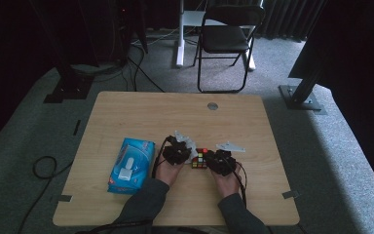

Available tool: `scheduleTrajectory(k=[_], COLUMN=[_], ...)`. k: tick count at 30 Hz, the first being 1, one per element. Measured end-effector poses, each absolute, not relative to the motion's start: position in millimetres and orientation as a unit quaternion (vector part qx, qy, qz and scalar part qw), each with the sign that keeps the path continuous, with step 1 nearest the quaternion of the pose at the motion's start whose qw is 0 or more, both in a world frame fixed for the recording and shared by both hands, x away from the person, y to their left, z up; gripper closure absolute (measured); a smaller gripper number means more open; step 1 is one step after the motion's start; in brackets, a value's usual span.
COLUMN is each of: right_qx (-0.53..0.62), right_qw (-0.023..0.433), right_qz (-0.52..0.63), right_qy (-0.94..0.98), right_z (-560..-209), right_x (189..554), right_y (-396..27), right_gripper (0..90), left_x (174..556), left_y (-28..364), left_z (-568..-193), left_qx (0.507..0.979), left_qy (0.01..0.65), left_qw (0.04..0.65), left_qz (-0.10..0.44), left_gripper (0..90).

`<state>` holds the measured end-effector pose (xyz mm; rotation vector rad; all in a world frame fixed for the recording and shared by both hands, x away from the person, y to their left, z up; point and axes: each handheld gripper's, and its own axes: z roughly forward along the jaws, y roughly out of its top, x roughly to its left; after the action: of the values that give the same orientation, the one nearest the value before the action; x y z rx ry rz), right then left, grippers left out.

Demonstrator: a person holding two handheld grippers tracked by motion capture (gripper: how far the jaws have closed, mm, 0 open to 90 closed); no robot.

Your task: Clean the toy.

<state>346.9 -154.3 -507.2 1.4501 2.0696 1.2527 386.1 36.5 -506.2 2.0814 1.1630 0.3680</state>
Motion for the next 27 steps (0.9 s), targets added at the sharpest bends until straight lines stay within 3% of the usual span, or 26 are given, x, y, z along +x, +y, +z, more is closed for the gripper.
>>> scheduleTrajectory(k=[6,27], right_qx=[0.507,0.507], right_qw=[0.160,0.161], right_qz=[0.438,0.438], right_qy=[0.725,0.724], right_z=[-507.1,-507.3], right_x=[346.7,346.3], right_y=[-154.1,-154.2], right_gripper=[68.7,68.7], left_x=[390.6,386.5], left_y=[33.2,36.6], left_z=[-531.8,-518.5], left_qx=[0.818,0.813], left_qy=[0.456,0.447], left_qw=[0.330,0.349], left_qz=[0.122,0.132], left_gripper=[82.1,81.5])
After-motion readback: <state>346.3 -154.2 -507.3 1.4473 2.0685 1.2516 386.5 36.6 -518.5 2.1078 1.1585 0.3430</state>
